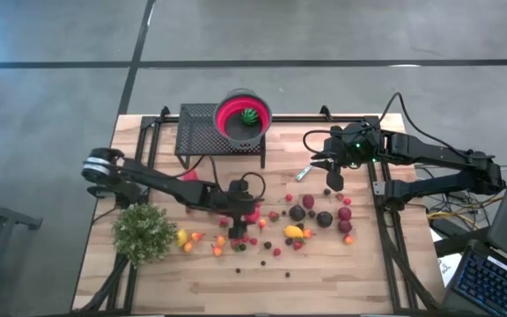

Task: Pick & Place Fruit
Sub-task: Put the red tomato into the red gray strainer bowl on the shelf, then put the orange pear into the red gray strainer bowl on the shelf

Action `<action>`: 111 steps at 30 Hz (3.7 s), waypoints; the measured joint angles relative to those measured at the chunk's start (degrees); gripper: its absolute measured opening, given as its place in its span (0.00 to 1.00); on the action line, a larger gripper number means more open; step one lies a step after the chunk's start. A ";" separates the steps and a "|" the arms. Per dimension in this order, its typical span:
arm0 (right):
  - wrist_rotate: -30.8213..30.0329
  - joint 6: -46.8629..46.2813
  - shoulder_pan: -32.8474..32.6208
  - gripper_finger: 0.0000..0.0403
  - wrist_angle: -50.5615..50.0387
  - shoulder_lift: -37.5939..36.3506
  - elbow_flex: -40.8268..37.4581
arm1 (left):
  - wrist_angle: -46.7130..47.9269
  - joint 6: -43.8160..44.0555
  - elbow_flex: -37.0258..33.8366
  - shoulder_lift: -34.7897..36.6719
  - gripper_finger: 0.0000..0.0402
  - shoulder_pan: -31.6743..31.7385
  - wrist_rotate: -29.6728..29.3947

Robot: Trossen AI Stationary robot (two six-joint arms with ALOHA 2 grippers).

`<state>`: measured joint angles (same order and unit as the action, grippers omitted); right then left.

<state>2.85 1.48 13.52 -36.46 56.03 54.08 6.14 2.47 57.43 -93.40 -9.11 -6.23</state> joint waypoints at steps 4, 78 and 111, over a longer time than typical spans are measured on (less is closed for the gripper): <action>-0.02 -0.01 0.02 0.23 -0.01 -0.01 0.00 | 1.33 -1.55 3.67 1.75 0.65 0.40 0.06; 0.02 0.67 0.01 0.10 -0.03 -0.01 0.00 | 28.09 -20.65 30.92 5.90 0.76 35.00 -3.87; 0.01 1.07 0.00 0.02 -1.02 -0.02 0.00 | 54.56 -5.68 31.40 11.81 0.75 -7.24 -11.48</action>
<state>2.85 2.55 13.52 -37.47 56.01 54.08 60.71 -3.21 88.84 -81.59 -16.35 -17.72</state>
